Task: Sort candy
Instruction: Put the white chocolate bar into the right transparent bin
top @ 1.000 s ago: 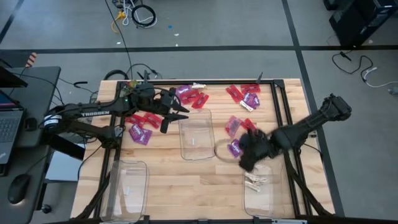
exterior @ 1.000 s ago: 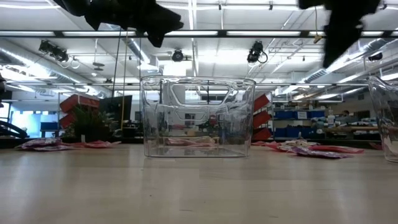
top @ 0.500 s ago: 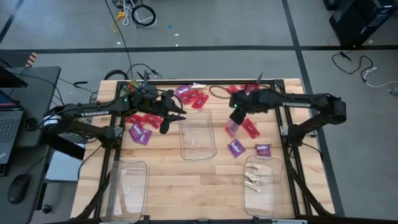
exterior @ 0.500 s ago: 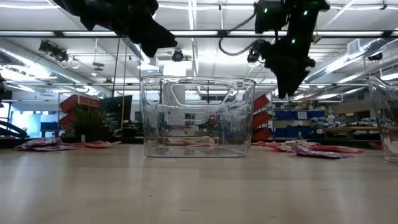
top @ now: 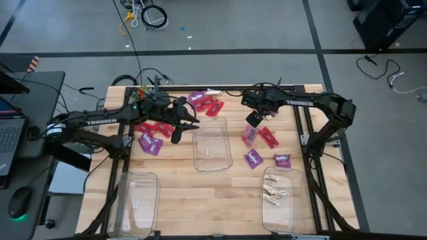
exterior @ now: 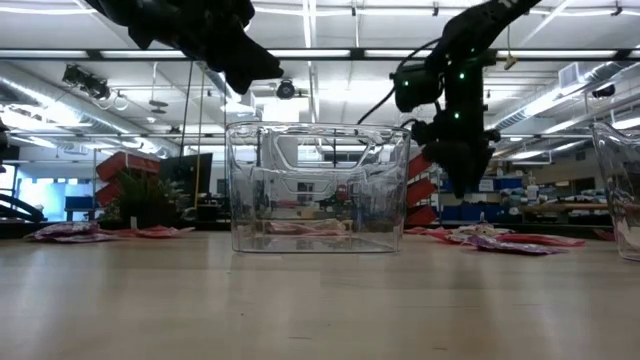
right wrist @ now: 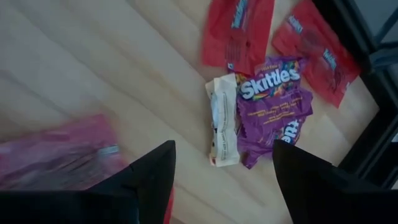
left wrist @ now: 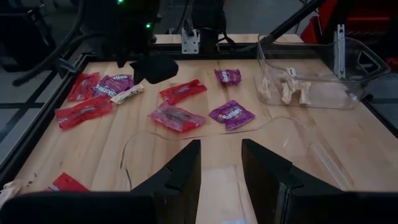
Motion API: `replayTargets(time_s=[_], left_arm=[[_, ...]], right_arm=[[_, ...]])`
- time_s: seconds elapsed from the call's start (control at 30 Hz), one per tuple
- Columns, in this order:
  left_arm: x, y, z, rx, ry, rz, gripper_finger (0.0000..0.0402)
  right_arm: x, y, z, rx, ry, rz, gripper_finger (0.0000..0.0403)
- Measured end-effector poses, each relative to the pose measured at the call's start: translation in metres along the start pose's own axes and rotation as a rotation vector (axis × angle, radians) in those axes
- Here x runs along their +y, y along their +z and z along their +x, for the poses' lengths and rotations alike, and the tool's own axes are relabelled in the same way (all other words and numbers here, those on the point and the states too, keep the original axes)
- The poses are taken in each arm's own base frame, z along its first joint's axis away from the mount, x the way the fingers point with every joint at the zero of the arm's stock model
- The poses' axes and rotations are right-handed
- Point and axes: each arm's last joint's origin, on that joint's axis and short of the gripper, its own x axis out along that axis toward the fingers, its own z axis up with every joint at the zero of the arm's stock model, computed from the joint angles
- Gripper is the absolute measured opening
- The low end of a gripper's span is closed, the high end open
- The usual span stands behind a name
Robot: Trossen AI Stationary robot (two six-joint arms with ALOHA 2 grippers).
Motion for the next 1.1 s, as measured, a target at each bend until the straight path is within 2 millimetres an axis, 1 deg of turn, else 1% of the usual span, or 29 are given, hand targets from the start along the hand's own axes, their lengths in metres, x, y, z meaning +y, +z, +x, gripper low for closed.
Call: replayTargets(time_s=[0.2, 0.4, 0.6, 0.87, 1.0, 1.1], left_arm=[[0.0, -0.002, 0.0, 0.016, -0.002, -0.006, 0.0117], [0.0, -0.002, 0.0, 0.018, -0.002, -0.007, 0.0117], [0.0, -0.002, 0.0, 0.018, -0.002, -0.007, 0.0117], [0.0, -0.002, 0.0, 0.02, 0.017, -0.005, 0.0117], [0.001, -0.002, 0.0, 0.02, 0.024, -0.003, 0.0117], [0.001, -0.002, 0.0, 0.021, 0.026, -0.003, 0.0117]], right_arm=[[0.001, 0.004, 0.019, 0.066, -0.024, -0.004, 0.0247], [0.004, 0.006, 0.031, 0.098, -0.042, -0.009, 0.0234], [0.005, 0.001, 0.046, 0.095, -0.041, 0.005, 0.0209], [0.003, -0.015, 0.067, 0.108, -0.046, 0.021, 0.0157], [0.004, -0.016, 0.07, 0.097, -0.042, 0.02, 0.0117], [0.004, -0.016, 0.07, 0.091, -0.033, 0.016, 0.0078]])
